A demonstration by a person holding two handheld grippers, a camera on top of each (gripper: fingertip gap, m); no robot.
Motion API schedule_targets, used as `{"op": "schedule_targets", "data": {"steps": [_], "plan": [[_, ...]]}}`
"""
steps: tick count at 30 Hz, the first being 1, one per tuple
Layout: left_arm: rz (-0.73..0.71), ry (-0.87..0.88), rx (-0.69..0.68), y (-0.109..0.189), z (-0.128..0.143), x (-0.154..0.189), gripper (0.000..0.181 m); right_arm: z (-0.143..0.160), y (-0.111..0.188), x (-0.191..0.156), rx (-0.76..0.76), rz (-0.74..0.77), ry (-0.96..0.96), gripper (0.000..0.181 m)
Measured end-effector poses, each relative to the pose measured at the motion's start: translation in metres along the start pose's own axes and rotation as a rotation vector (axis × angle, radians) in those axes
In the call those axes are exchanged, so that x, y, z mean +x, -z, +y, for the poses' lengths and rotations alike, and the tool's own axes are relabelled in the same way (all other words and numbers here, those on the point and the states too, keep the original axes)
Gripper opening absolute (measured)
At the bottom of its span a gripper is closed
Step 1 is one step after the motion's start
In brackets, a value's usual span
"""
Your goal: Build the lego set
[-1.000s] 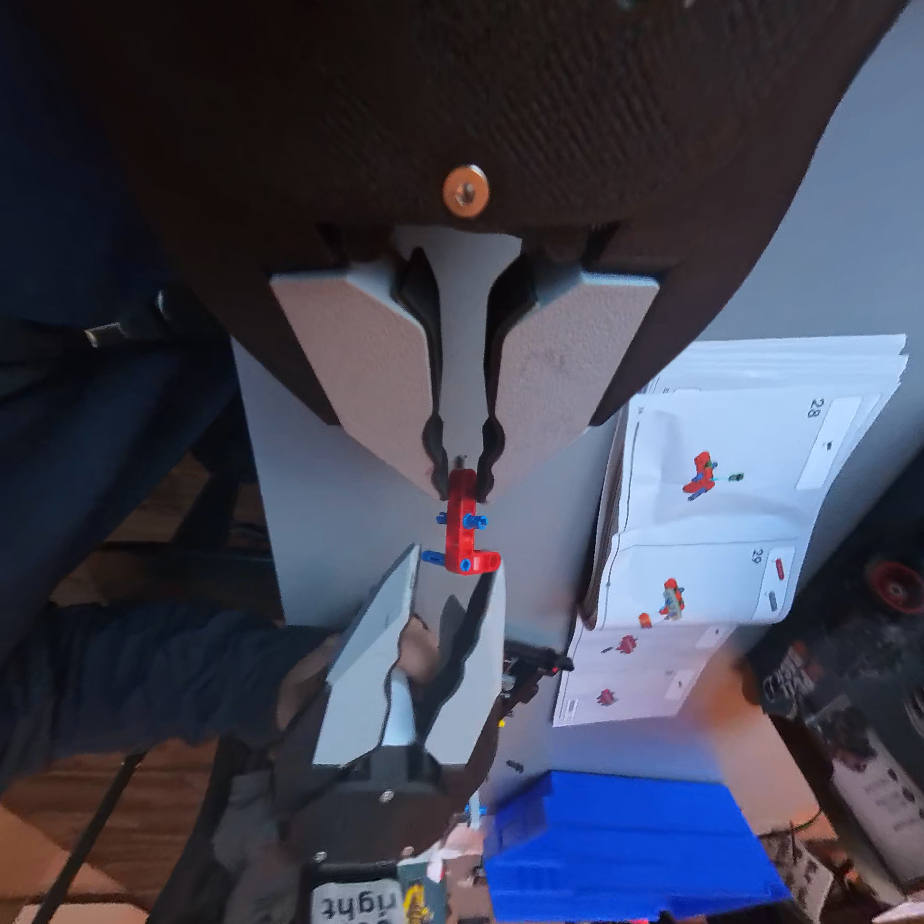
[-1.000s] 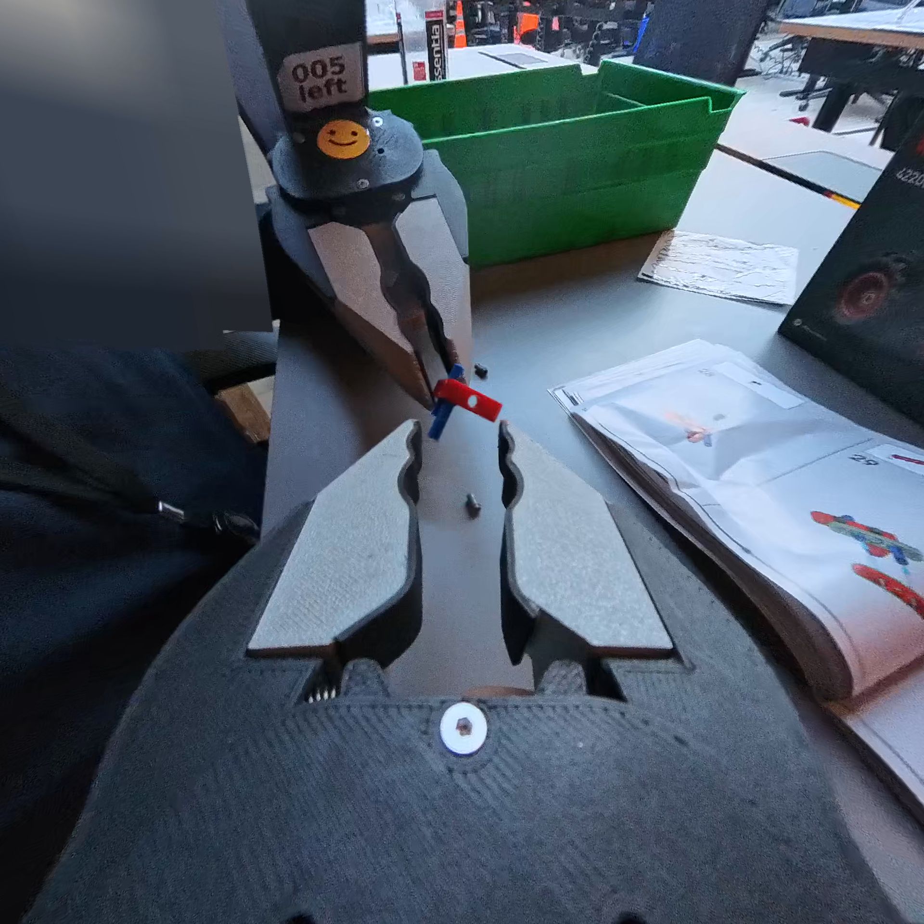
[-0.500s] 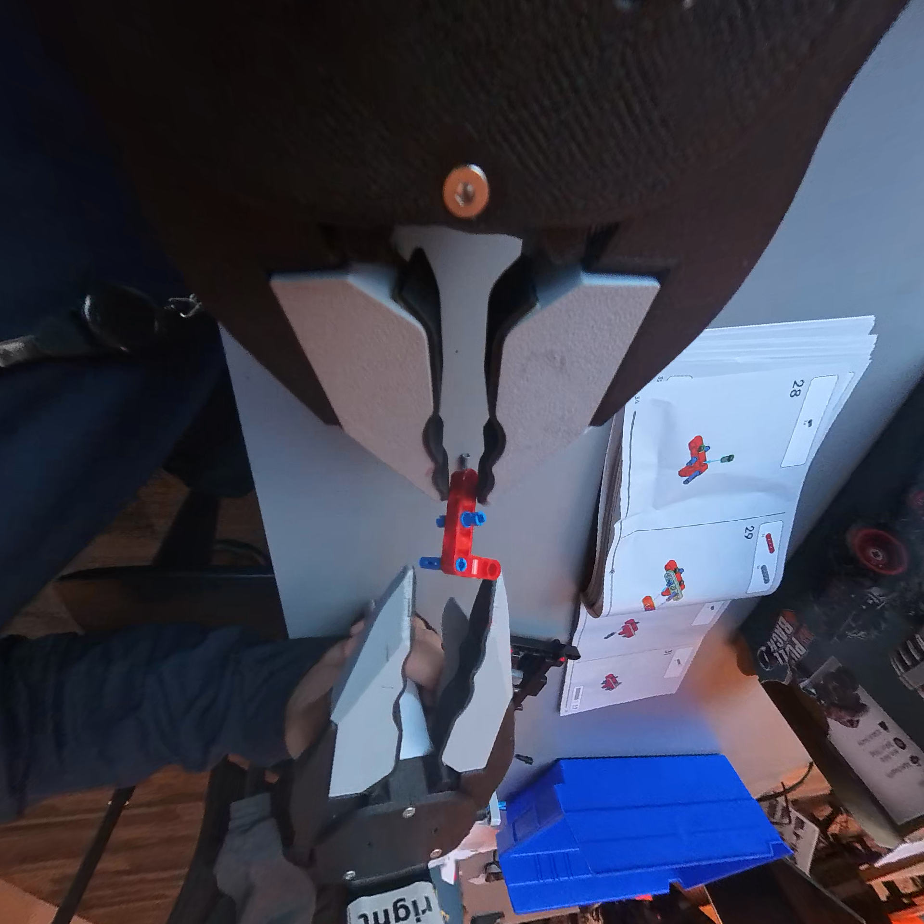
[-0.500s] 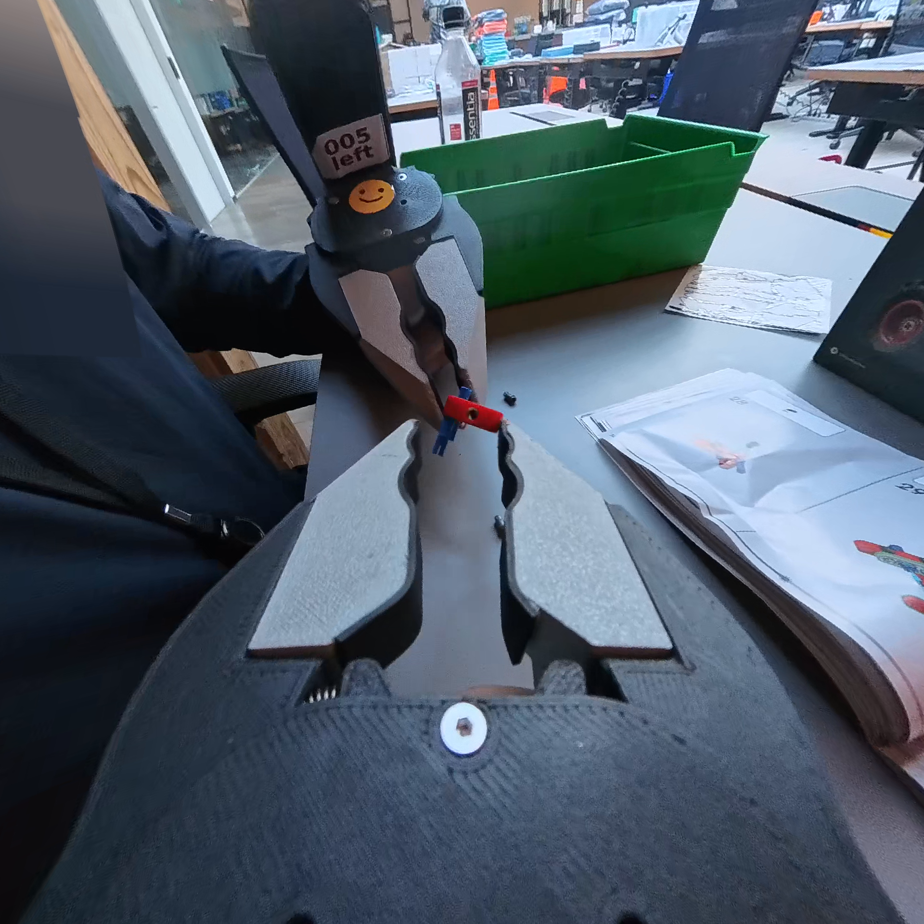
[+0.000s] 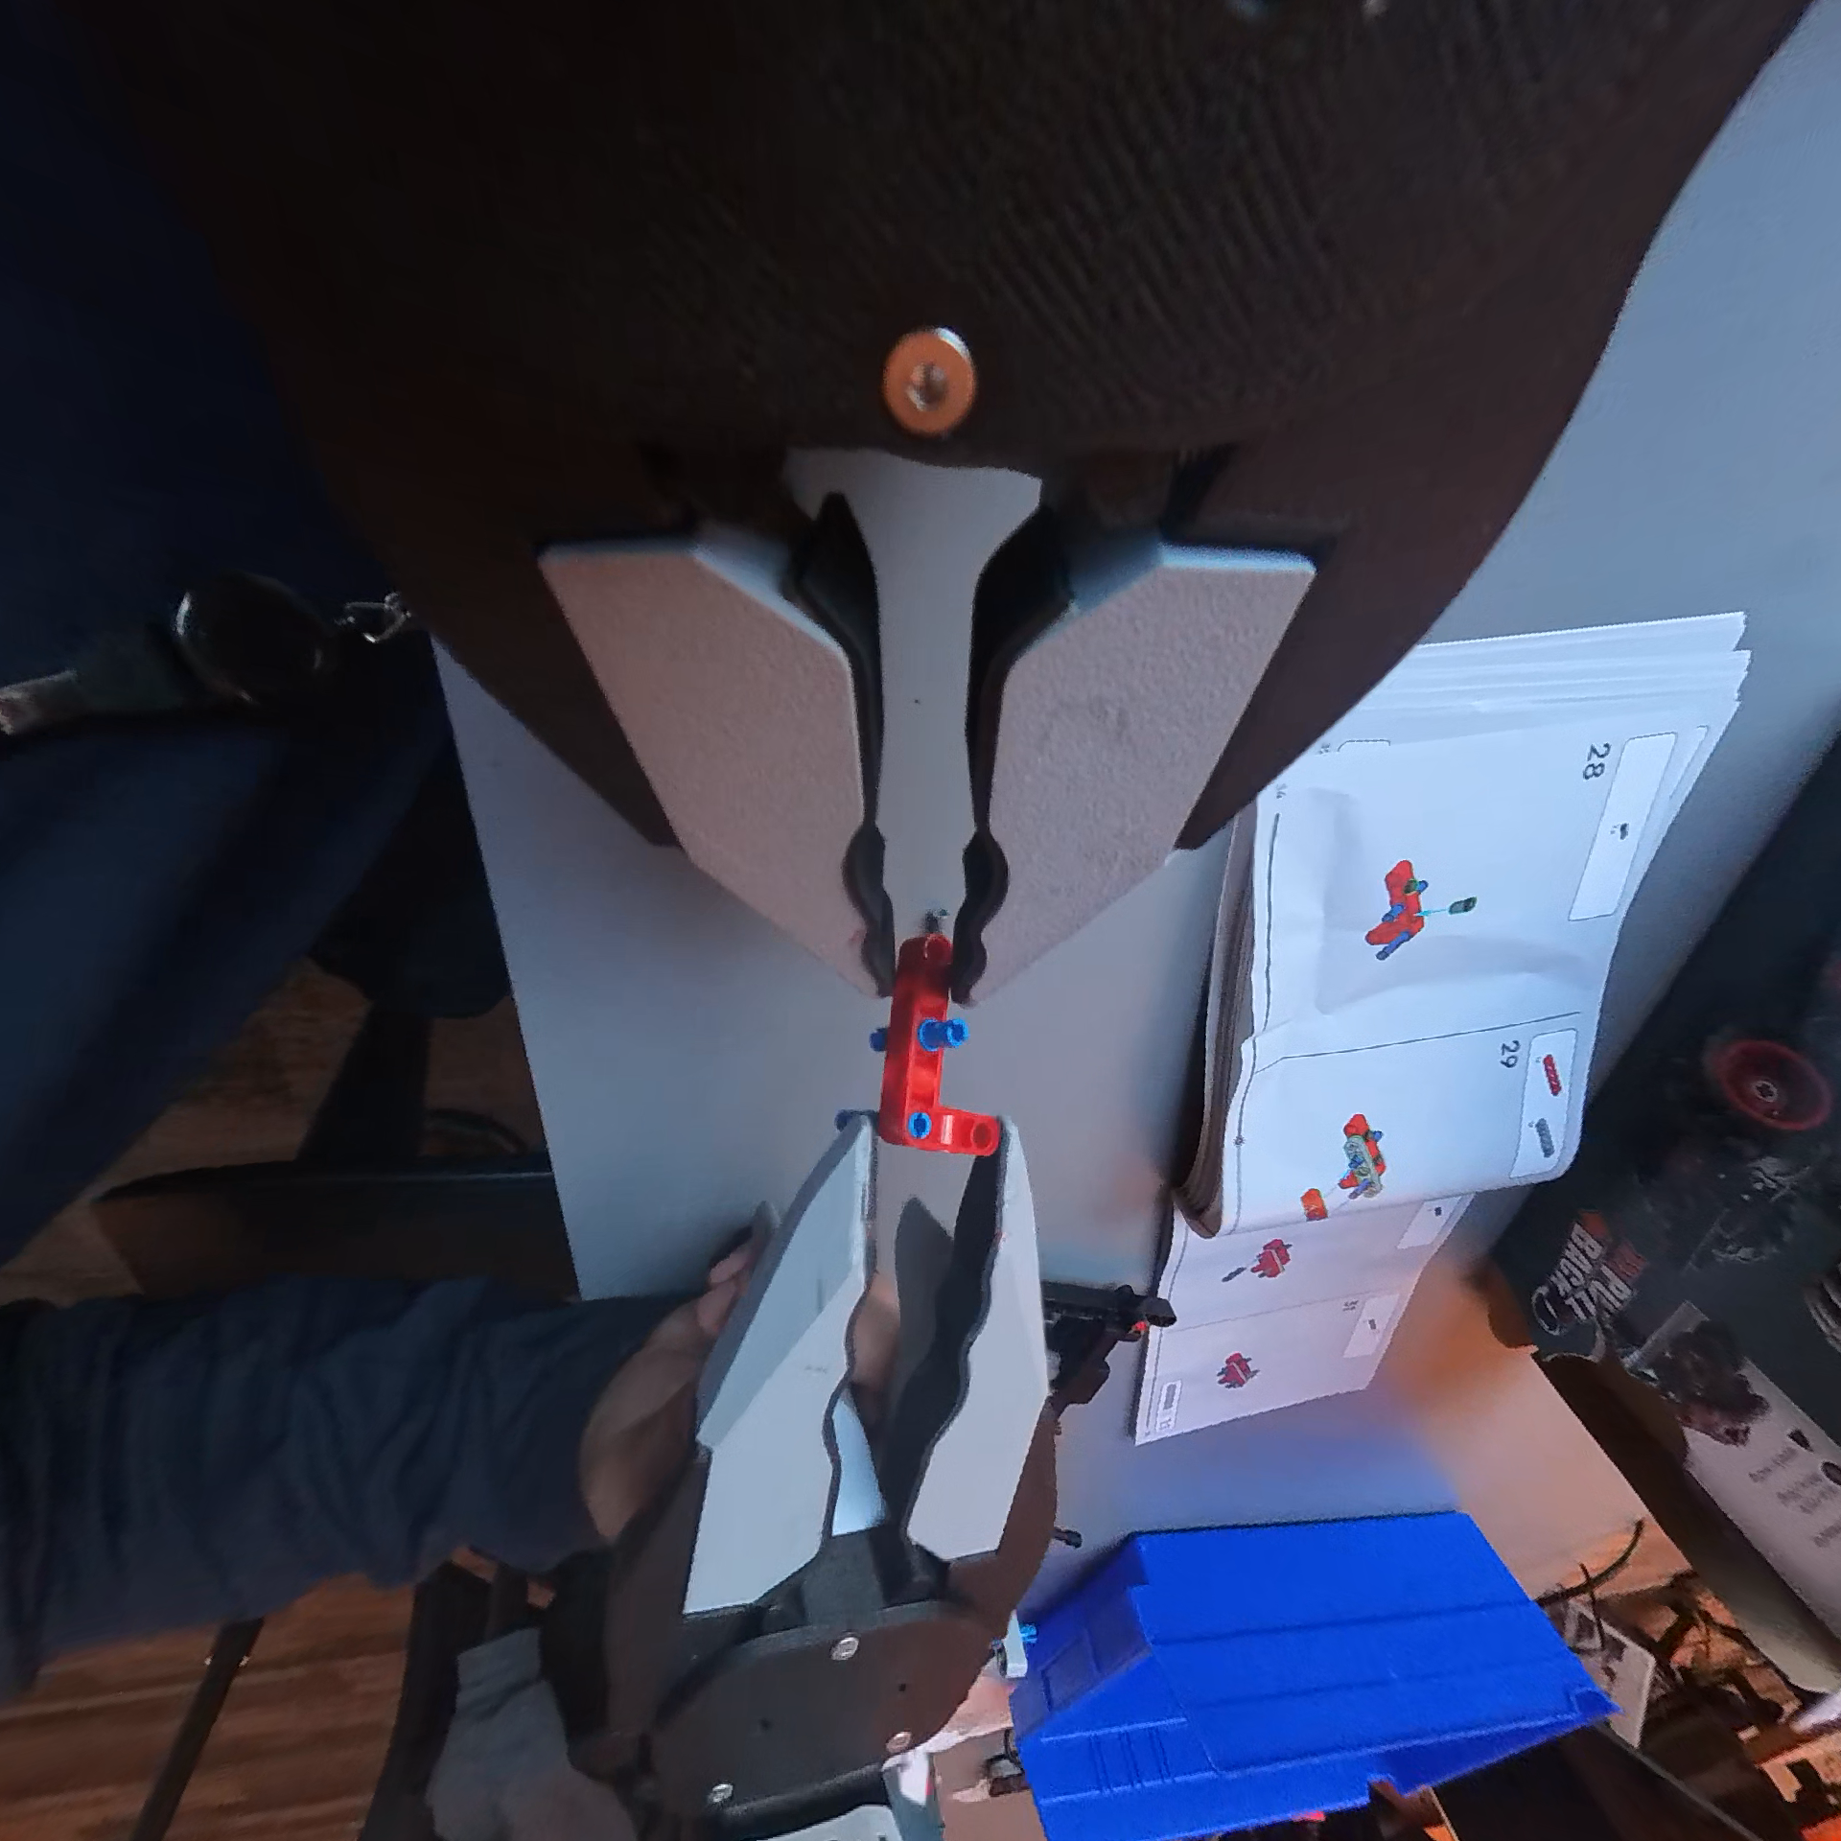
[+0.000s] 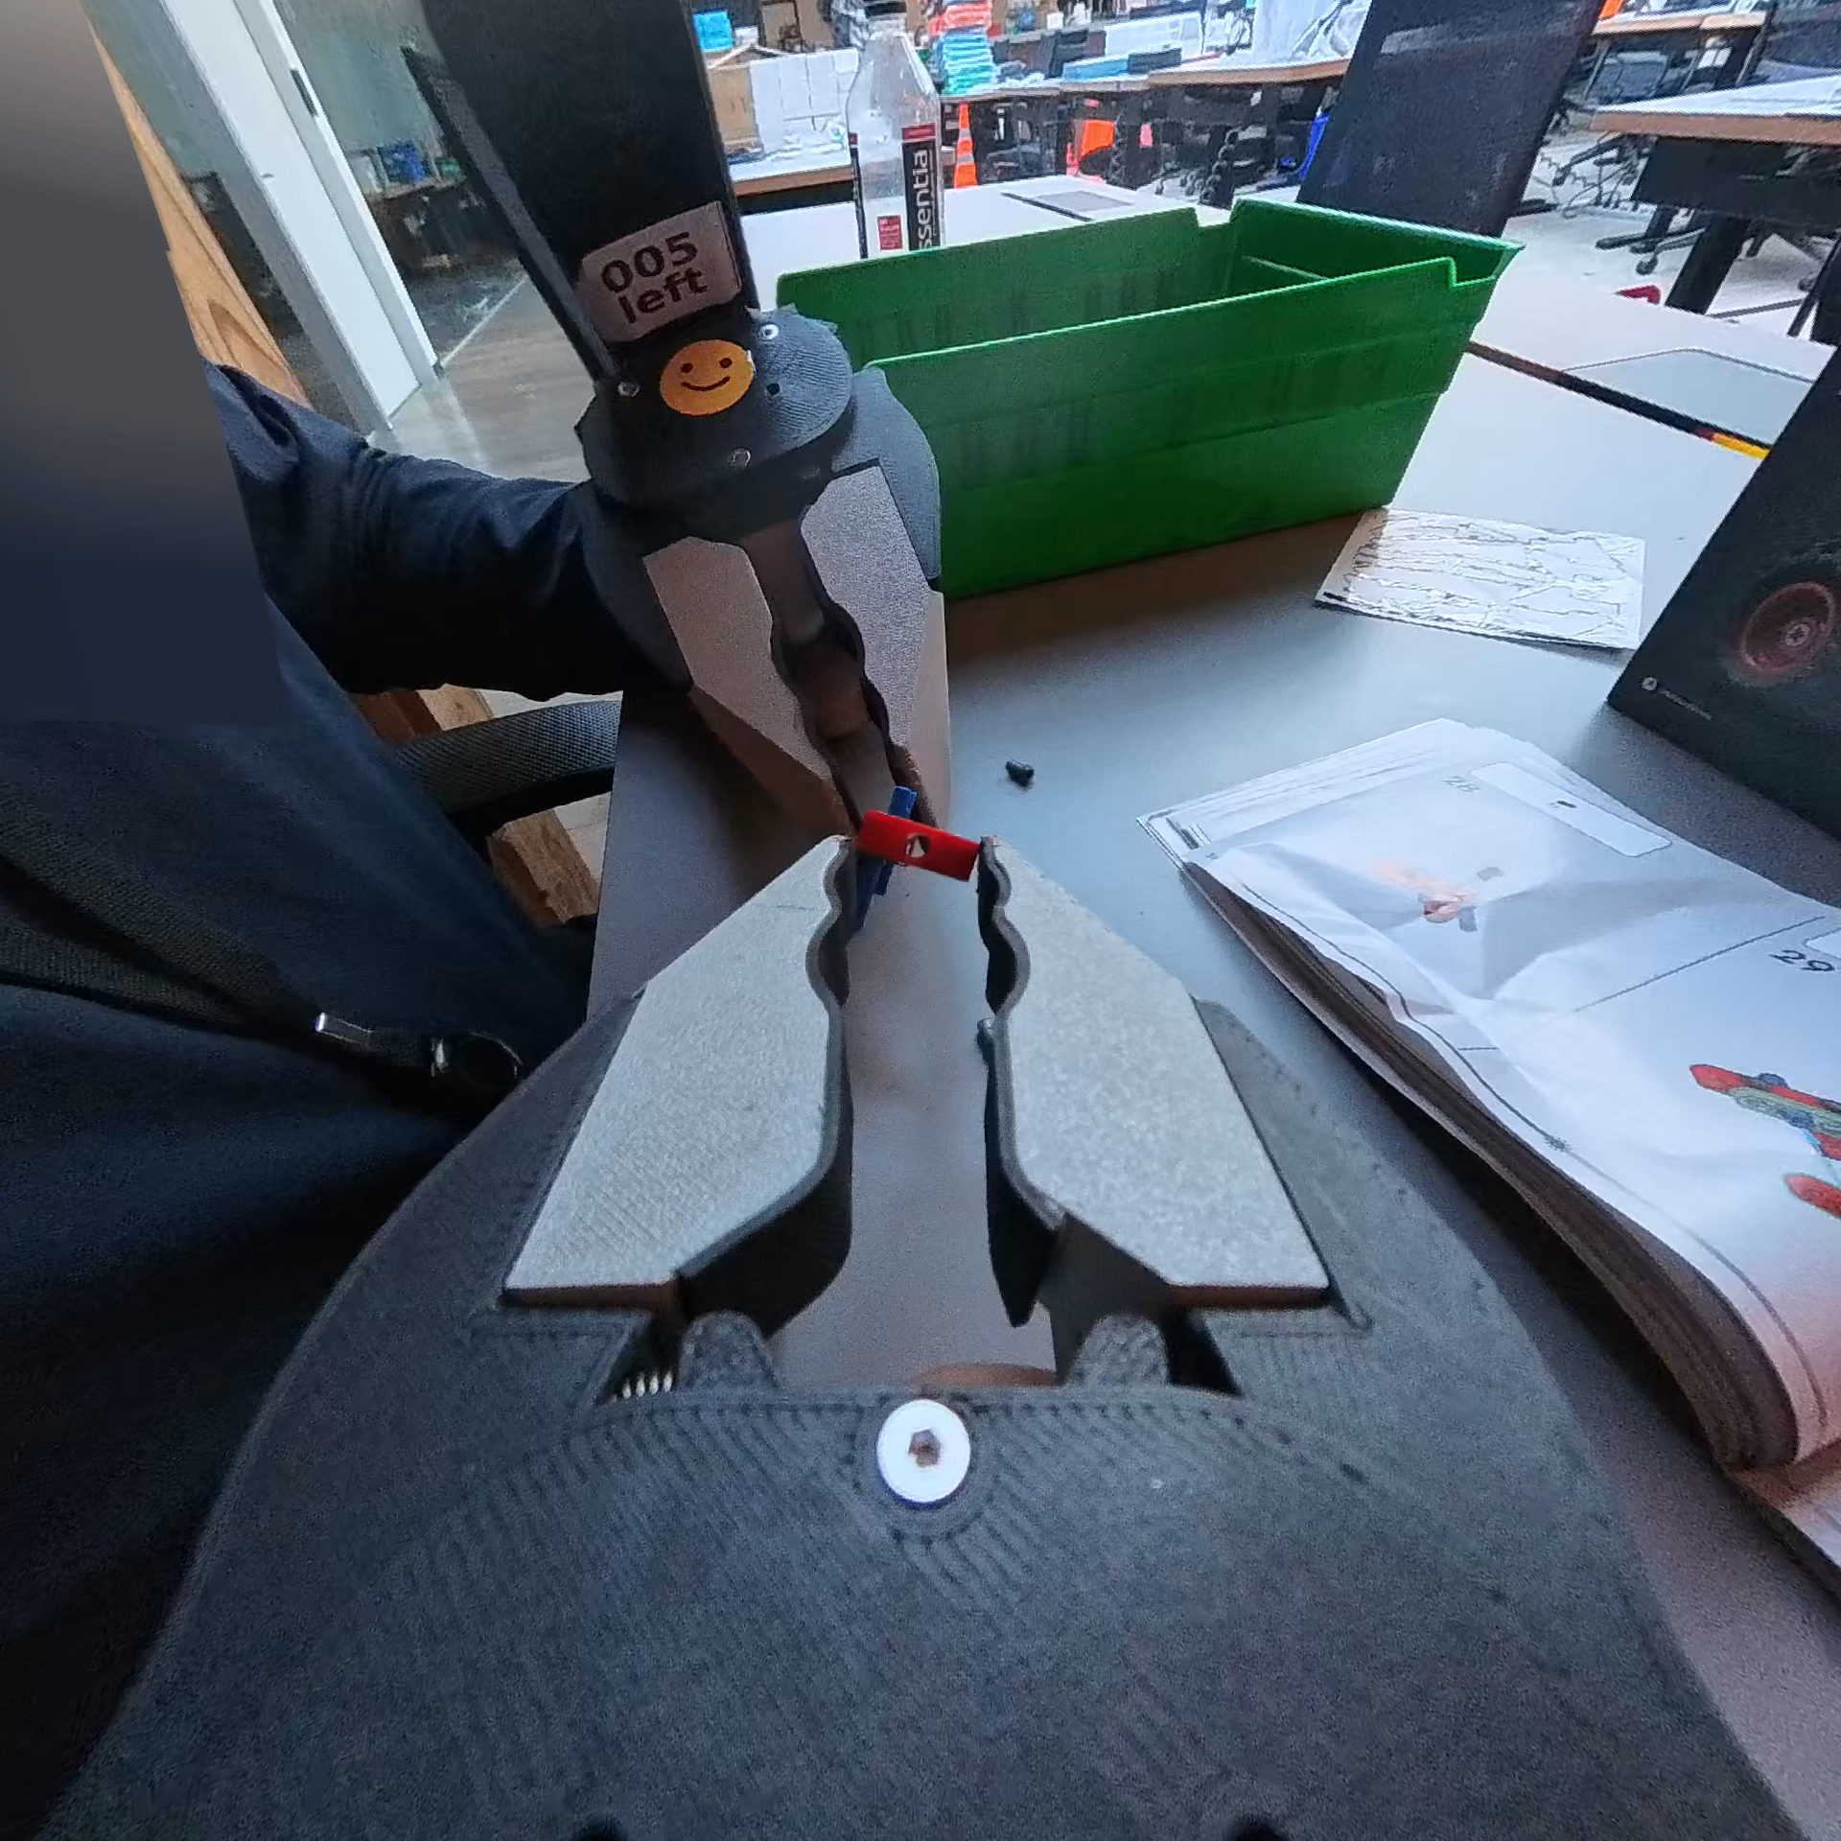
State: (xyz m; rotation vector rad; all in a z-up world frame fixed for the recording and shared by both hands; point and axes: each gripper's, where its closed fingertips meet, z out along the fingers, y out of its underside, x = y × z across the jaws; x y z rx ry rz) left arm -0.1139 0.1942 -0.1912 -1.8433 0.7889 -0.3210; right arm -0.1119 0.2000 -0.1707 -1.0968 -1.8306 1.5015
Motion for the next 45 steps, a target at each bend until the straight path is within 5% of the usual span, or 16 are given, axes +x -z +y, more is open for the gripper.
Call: {"op": "schedule_targets", "data": {"steps": [1,12,23,30,35,45], "plan": [[0.011,0.016,0.001,0.000,0.000,0.001,0.007,0.000,0.001,0.000,0.003,0.000,0.002,0.021],[0.315,0.411,-0.001,0.008,0.002,0.017,0.008,-0.001,0.007,-0.010,0.015,-0.038,0.050,0.021],[0.414,0.407,-0.031,0.011,0.003,0.036,0.008,0.004,0.002,-0.031,-0.020,-0.095,0.158,0.011],[0.392,0.433,0.030,0.014,-0.006,0.027,0.008,0.005,0.000,-0.027,-0.028,-0.070,0.154,0.011],[0.199,0.455,0.078,0.013,-0.006,-0.009,0.008,0.004,0.004,0.005,-0.026,0.089,0.096,0.014],[0.025,0.371,0.285,0.031,-0.035,-0.033,0.008,-0.015,-0.002,0.018,0.098,0.069,-0.132,0.017]]}}
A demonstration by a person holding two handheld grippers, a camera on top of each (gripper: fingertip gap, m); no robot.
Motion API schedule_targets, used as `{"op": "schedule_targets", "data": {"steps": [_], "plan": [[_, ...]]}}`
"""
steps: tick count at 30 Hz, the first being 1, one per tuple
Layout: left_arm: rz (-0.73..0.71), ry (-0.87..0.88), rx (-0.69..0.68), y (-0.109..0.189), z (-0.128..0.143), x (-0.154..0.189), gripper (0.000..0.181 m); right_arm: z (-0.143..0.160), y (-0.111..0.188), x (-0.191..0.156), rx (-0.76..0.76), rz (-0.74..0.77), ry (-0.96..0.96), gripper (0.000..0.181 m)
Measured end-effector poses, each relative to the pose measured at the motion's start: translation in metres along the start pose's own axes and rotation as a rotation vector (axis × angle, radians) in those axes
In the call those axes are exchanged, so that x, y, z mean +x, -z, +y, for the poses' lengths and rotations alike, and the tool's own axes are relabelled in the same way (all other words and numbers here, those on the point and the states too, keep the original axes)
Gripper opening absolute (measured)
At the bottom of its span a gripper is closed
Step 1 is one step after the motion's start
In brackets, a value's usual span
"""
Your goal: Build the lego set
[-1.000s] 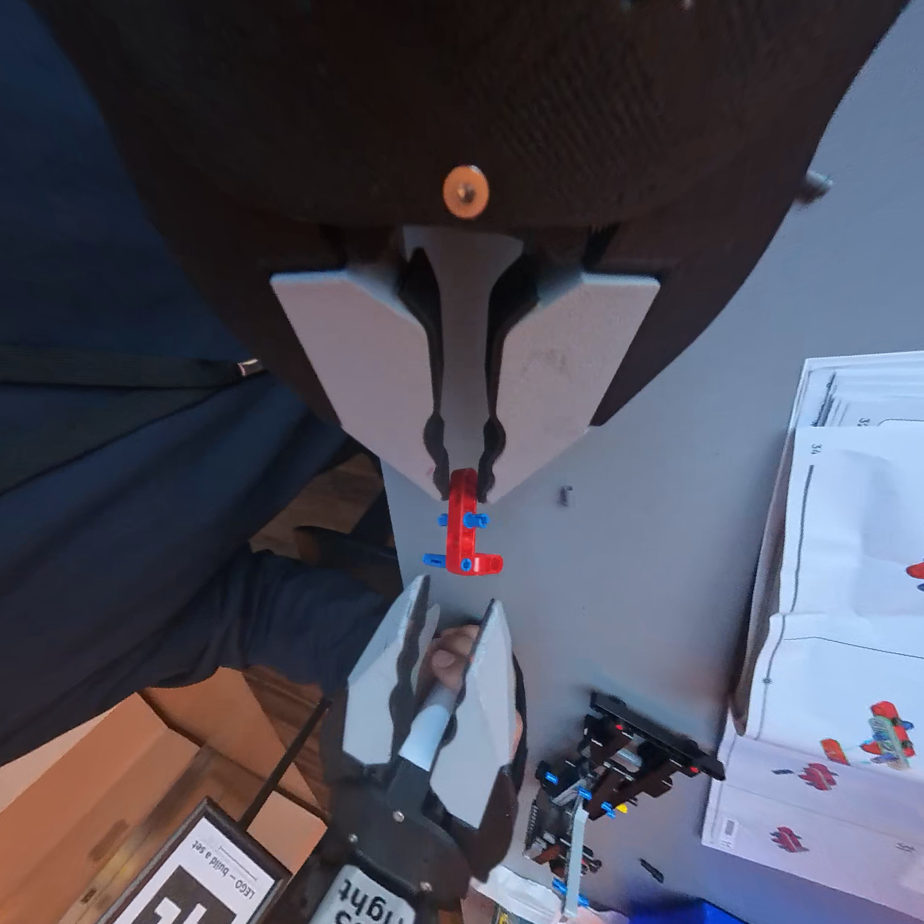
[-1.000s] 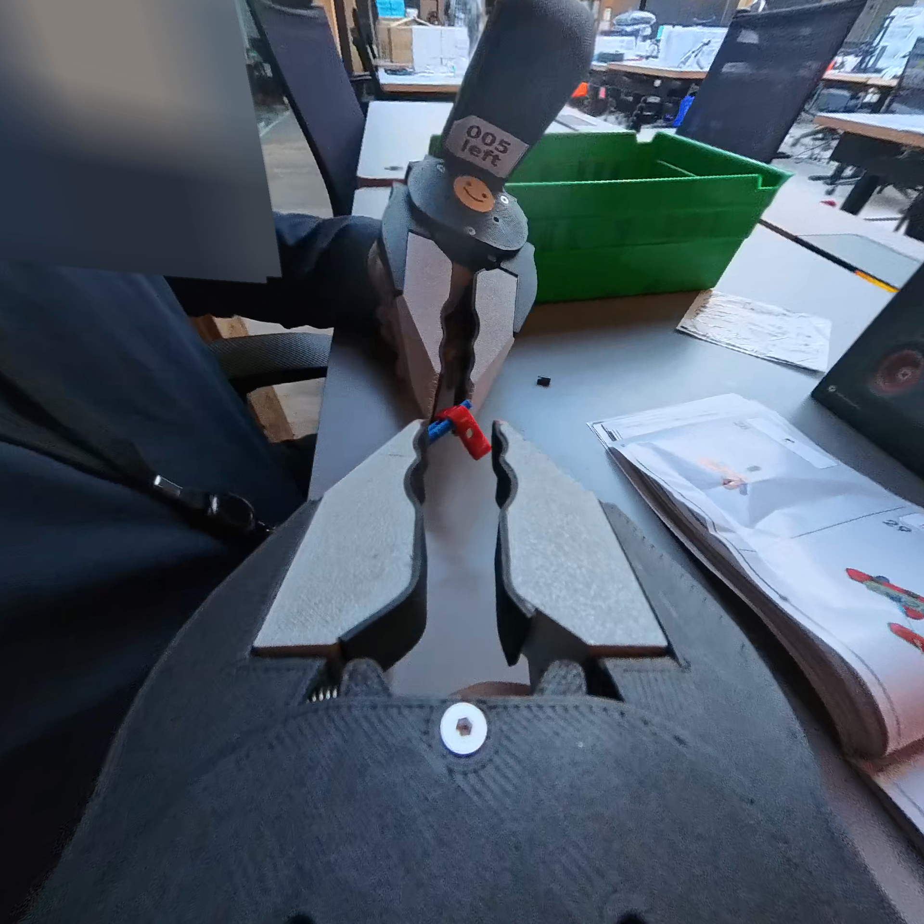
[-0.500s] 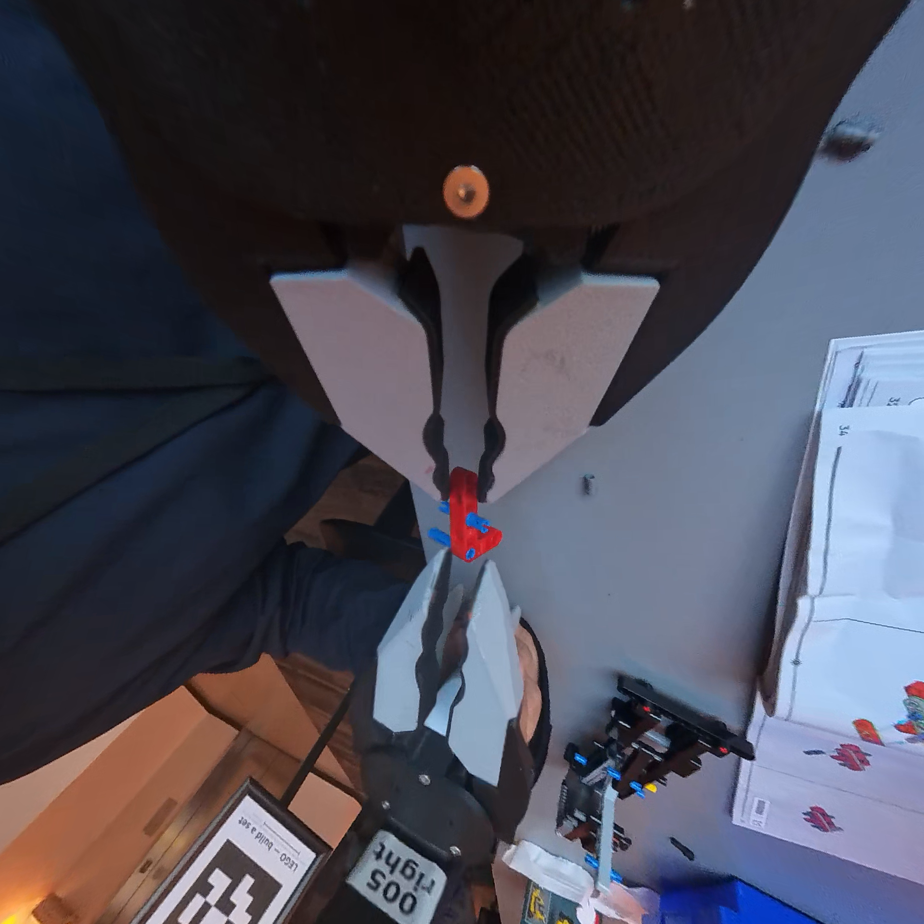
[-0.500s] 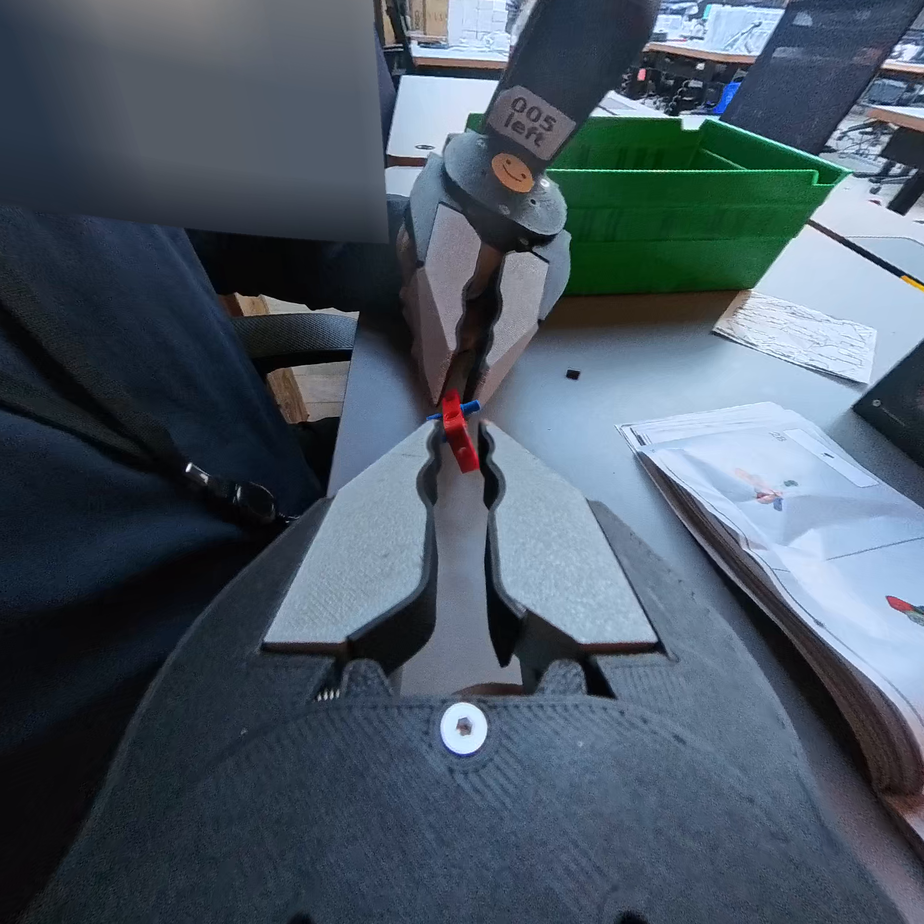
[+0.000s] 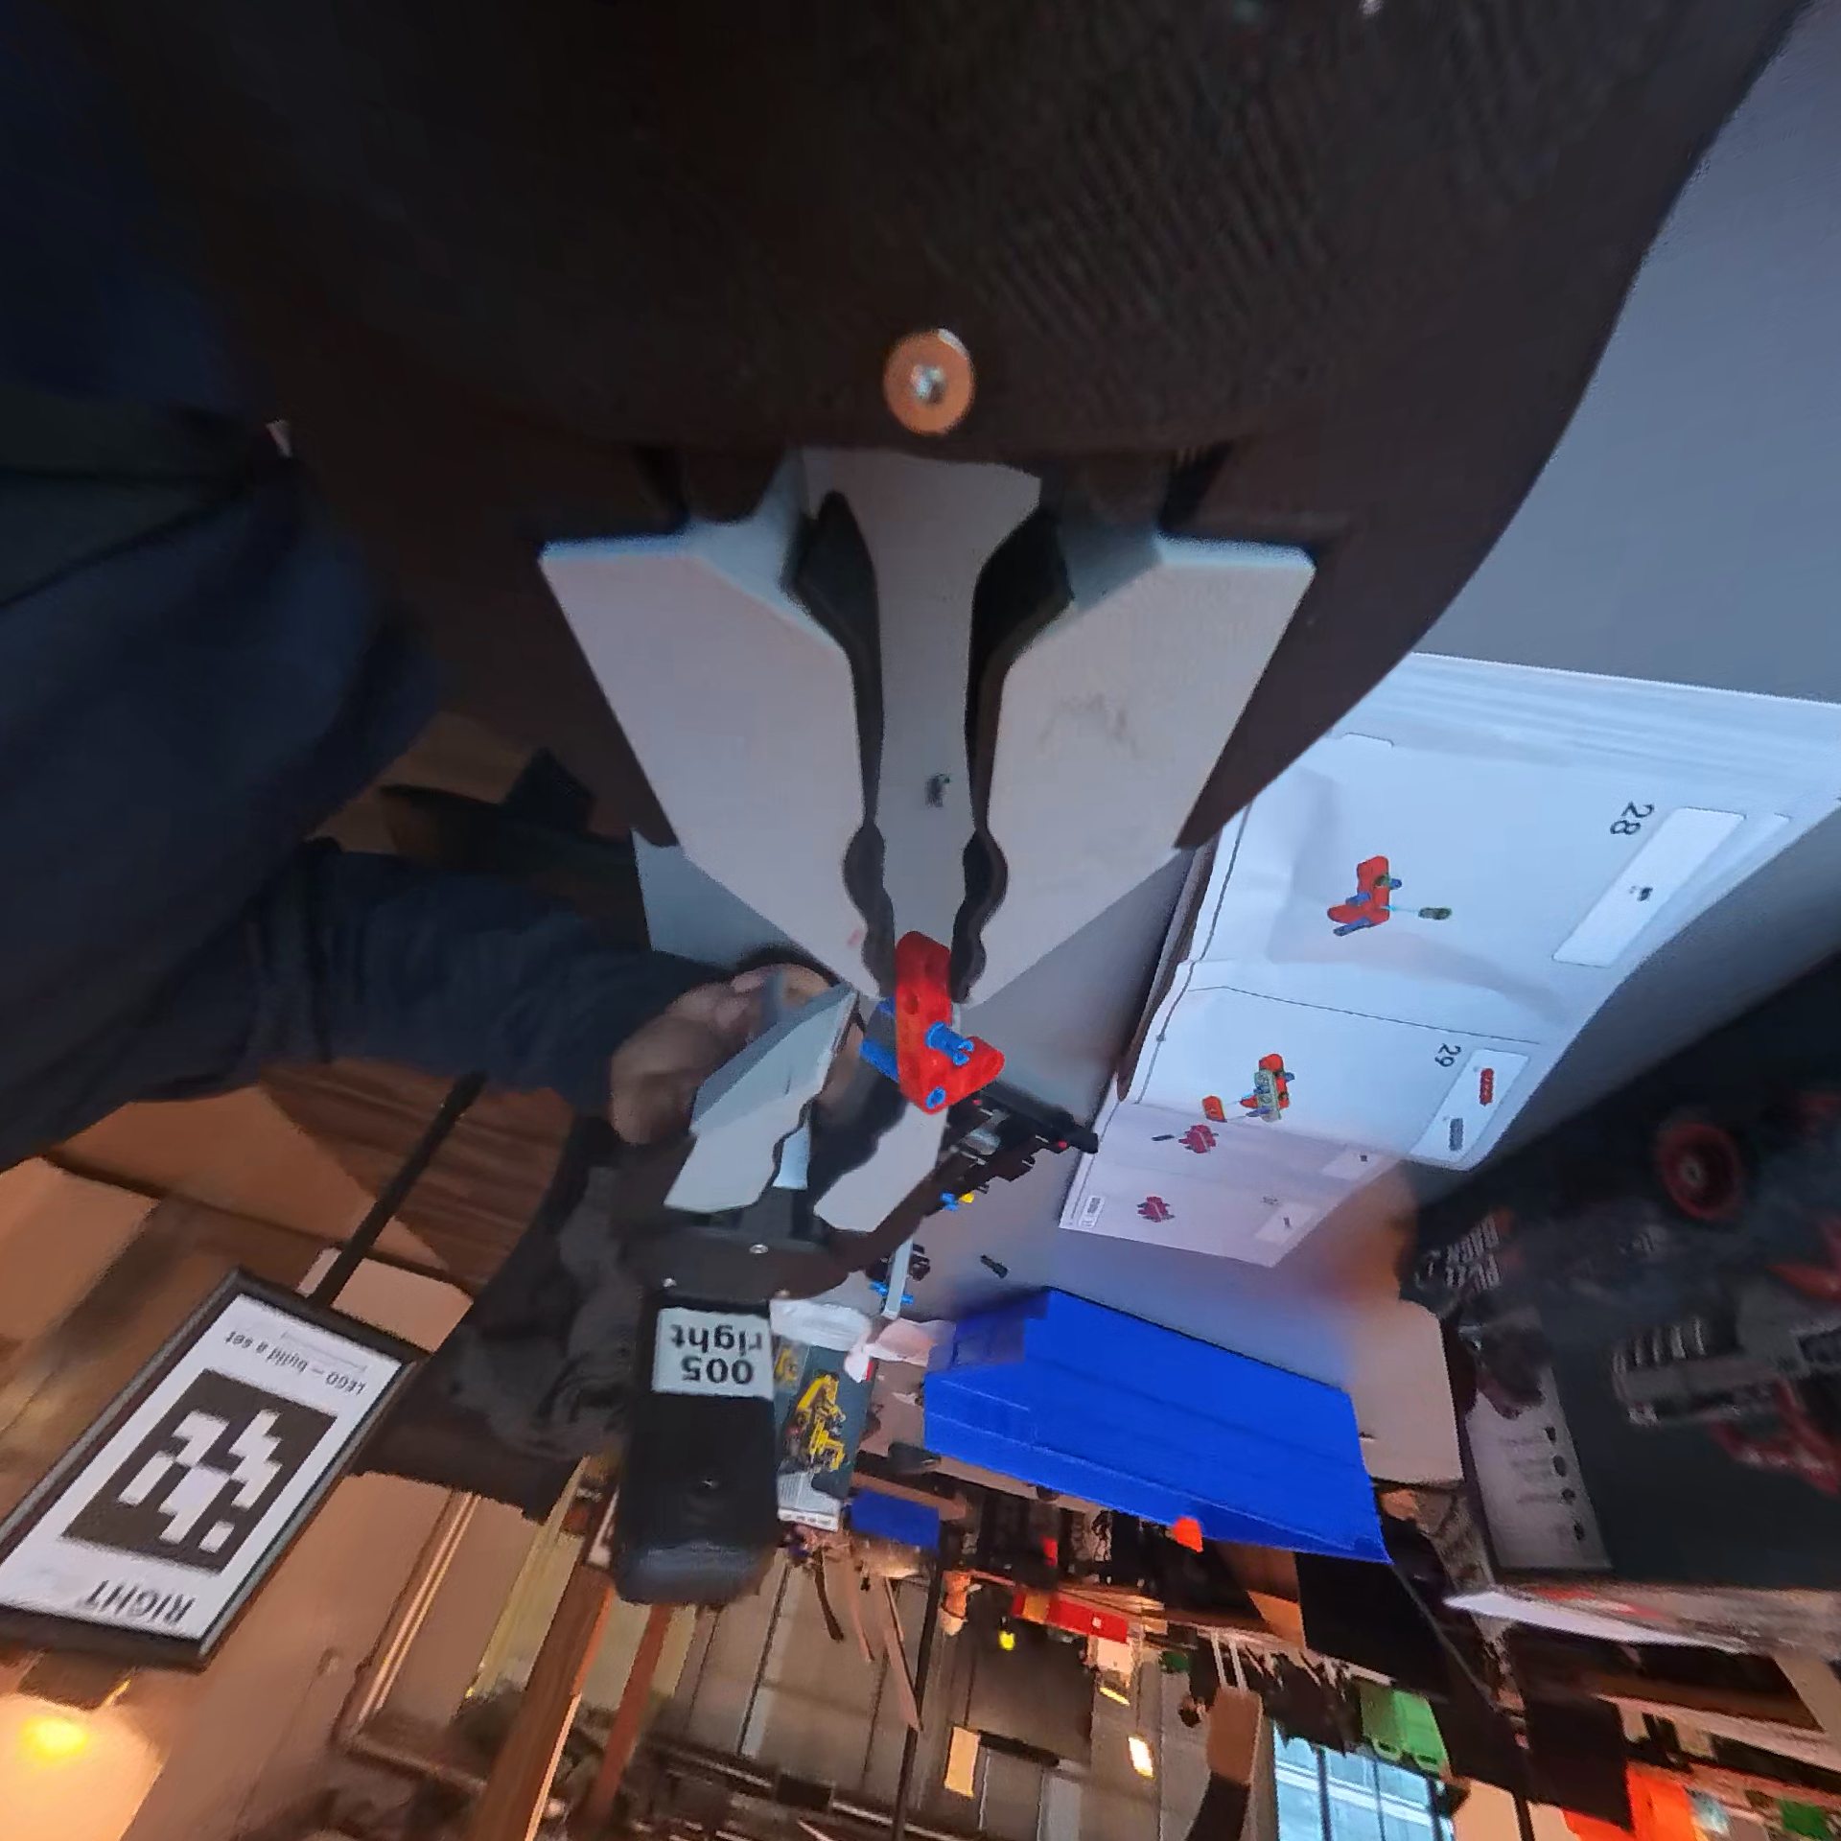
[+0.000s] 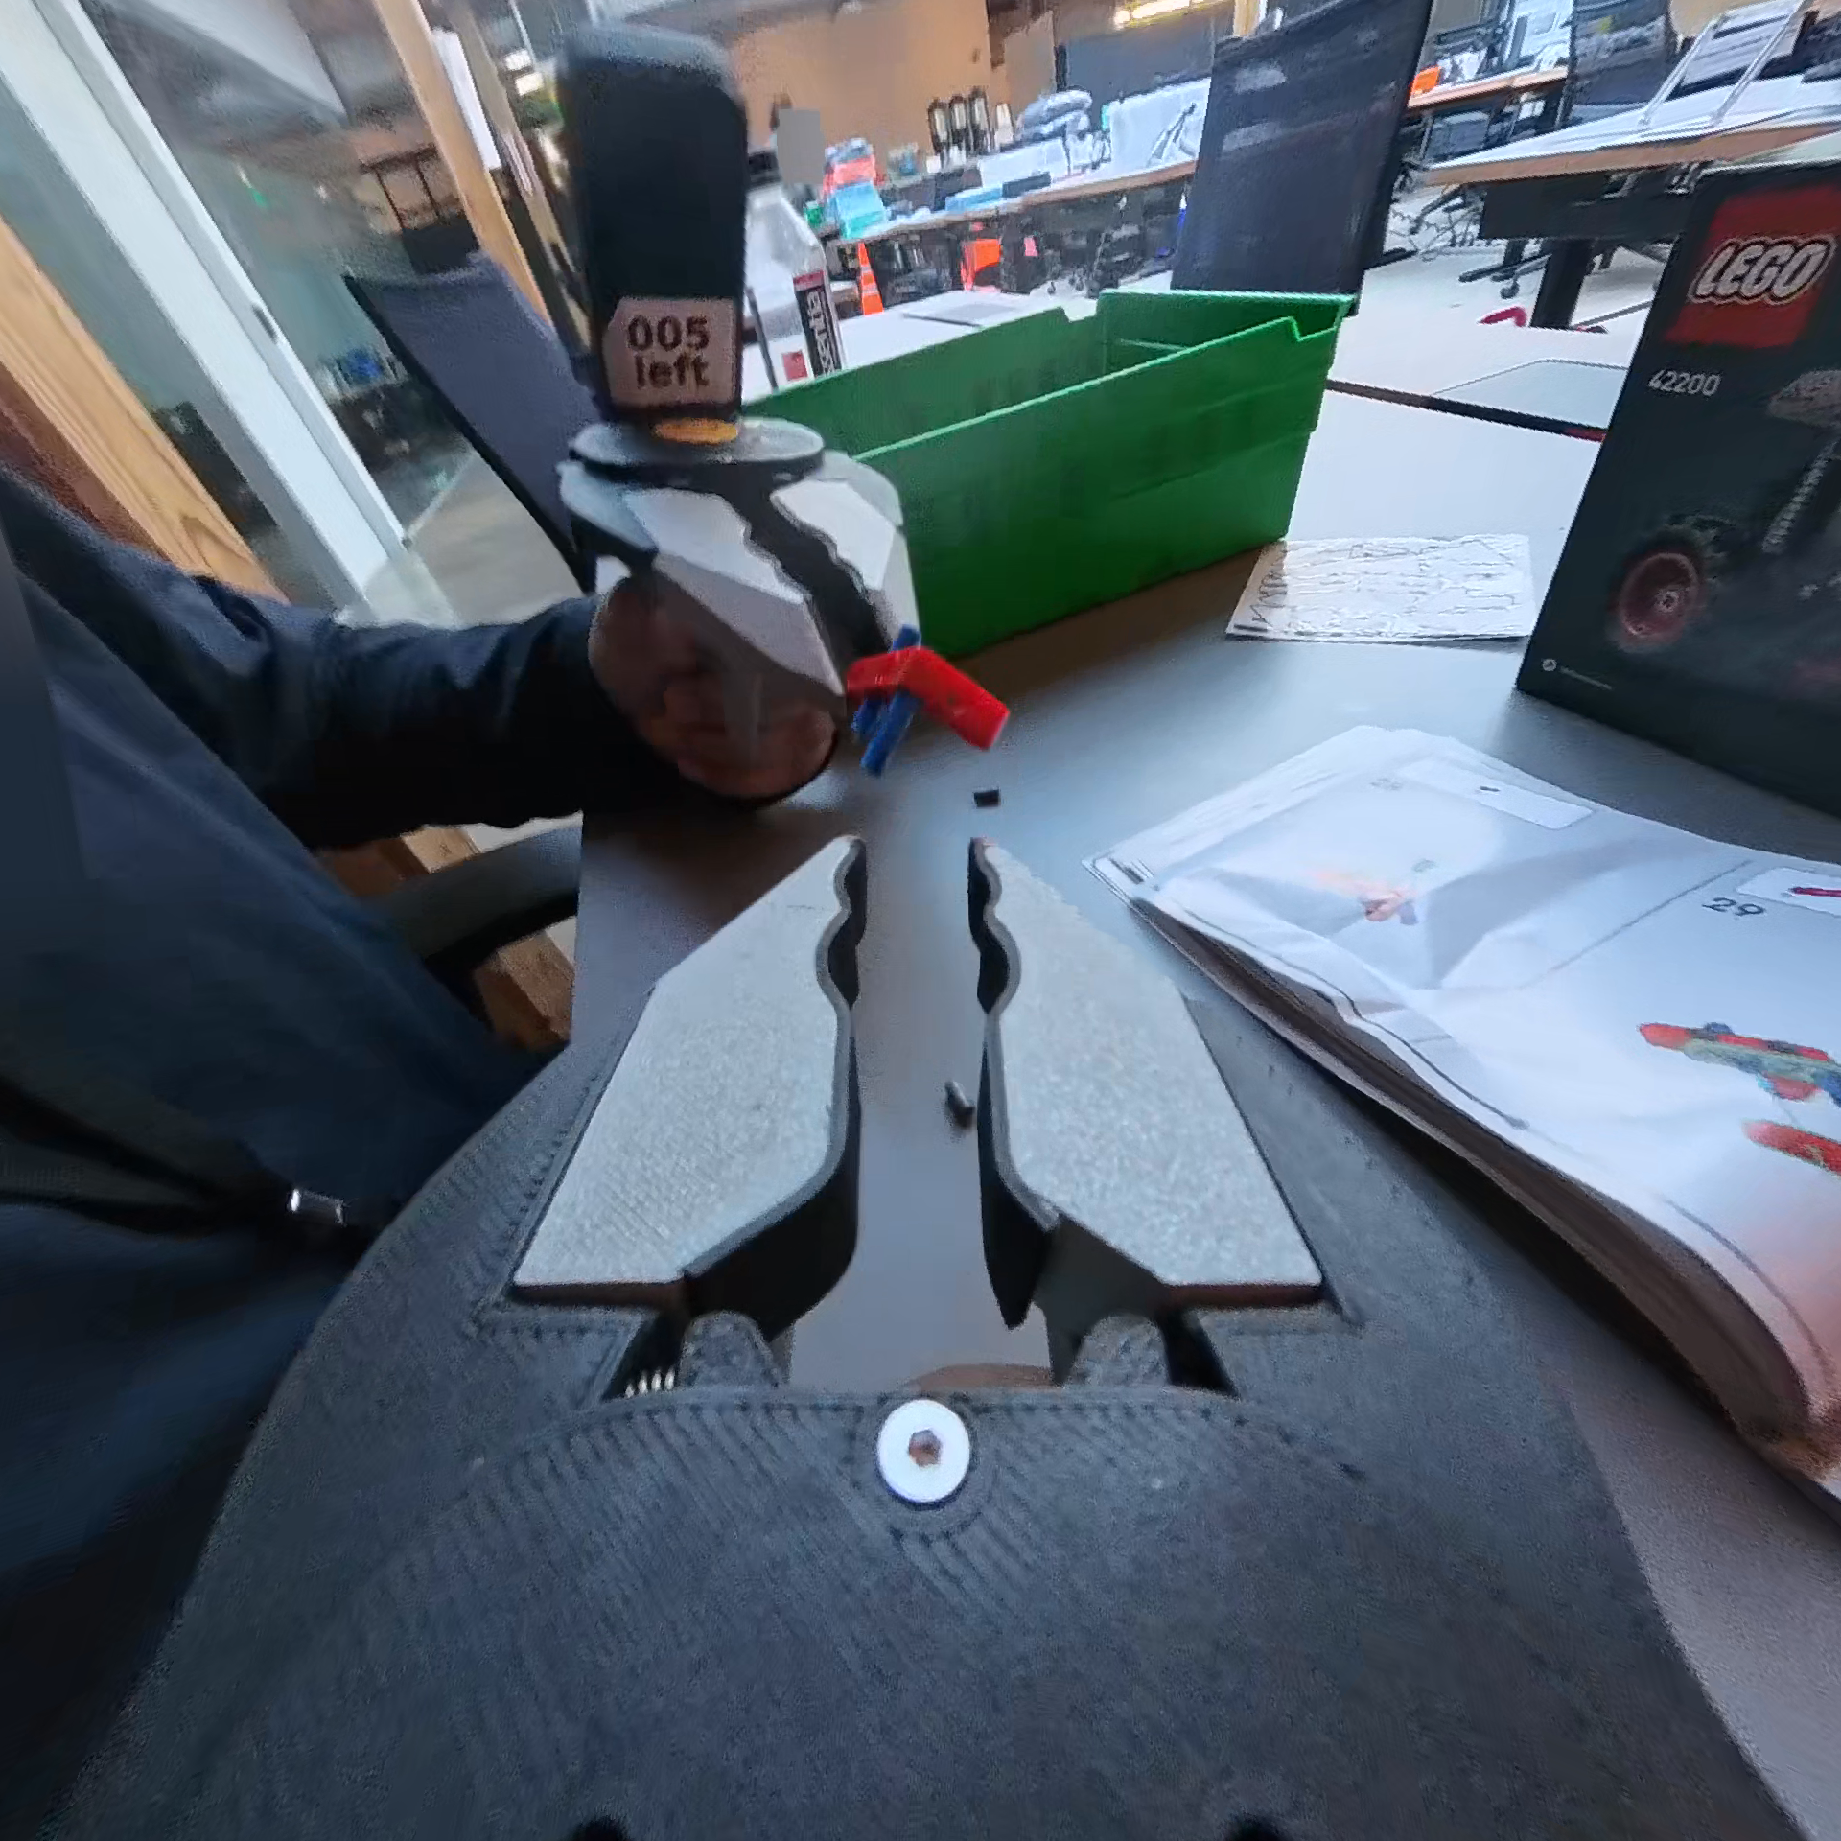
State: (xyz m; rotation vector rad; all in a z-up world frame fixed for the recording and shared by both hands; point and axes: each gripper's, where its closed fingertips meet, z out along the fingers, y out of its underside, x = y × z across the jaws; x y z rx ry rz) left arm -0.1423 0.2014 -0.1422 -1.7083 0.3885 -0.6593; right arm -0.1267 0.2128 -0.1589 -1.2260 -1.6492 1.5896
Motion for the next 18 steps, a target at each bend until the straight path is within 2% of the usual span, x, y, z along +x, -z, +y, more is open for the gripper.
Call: {"op": "schedule_targets", "data": {"steps": [4,7,9,14,15,18], "plan": [[-0.040,-0.074,-0.045,-0.003,0.008,-0.001,0.008,-0.012,-0.007,-0.013,0.060,-0.111,-0.093,0.020],[-0.058,-0.112,-0.044,-0.003,0.008,-0.001,0.008,-0.010,-0.013,-0.006,0.050,-0.117,-0.194,0.019],[-0.053,-0.114,-0.055,-0.004,0.011,0.000,0.008,-0.009,-0.014,-0.006,0.048,-0.127,-0.206,0.004],[-0.049,-0.145,-0.099,-0.006,0.019,0.002,0.008,-0.011,-0.012,-0.009,0.045,-0.149,-0.184,0.000],[-0.039,-0.140,-0.112,-0.006,0.021,0.003,0.010,-0.011,-0.011,-0.009,0.044,-0.154,-0.175,0.000],[0.006,-0.115,-0.123,-0.006,0.023,0.009,0.035,-0.005,-0.009,-0.011,-0.013,-0.180,-0.132,0.000]]}}
